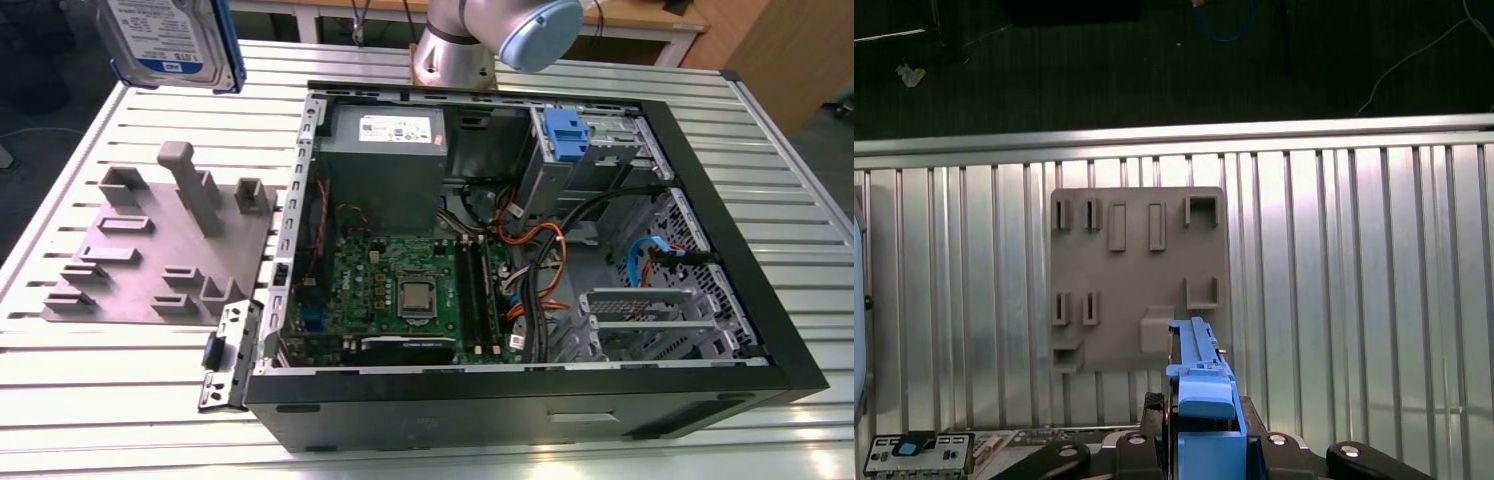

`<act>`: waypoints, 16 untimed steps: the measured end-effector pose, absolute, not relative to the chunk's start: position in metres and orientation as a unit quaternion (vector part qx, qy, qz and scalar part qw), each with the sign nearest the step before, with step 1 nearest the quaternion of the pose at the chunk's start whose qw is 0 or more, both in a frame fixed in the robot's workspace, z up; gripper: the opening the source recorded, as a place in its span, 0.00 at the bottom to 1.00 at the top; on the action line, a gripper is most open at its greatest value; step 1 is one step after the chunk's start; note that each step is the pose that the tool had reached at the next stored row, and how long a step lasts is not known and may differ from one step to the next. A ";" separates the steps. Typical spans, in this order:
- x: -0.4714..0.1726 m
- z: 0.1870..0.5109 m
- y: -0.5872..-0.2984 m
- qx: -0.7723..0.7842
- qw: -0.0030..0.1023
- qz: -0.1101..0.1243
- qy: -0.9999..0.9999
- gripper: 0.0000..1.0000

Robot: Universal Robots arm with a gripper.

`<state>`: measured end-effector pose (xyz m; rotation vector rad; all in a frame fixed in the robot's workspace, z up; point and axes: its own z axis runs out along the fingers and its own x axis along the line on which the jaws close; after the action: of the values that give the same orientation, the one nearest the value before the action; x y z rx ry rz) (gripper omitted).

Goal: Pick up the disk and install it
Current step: 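Pick up the disk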

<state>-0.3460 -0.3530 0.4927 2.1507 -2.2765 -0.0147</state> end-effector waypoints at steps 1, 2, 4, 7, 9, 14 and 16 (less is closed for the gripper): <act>-0.346 0.493 -0.353 0.687 0.005 -0.005 -0.727 0.36; -0.346 0.493 -0.353 0.687 0.005 -0.005 -0.727 0.36; -0.345 0.493 -0.353 0.687 0.005 -0.005 -0.727 0.36; -0.345 0.493 -0.353 0.687 0.005 -0.005 -0.727 0.36; -0.344 0.493 -0.353 0.687 0.005 -0.005 -0.727 0.36; -0.342 0.493 -0.353 0.687 0.005 -0.005 -0.727 0.36; -0.341 0.493 -0.353 0.687 0.005 -0.005 -0.727 0.36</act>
<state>-0.3409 -0.3530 0.4926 2.1508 -2.2765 -0.0147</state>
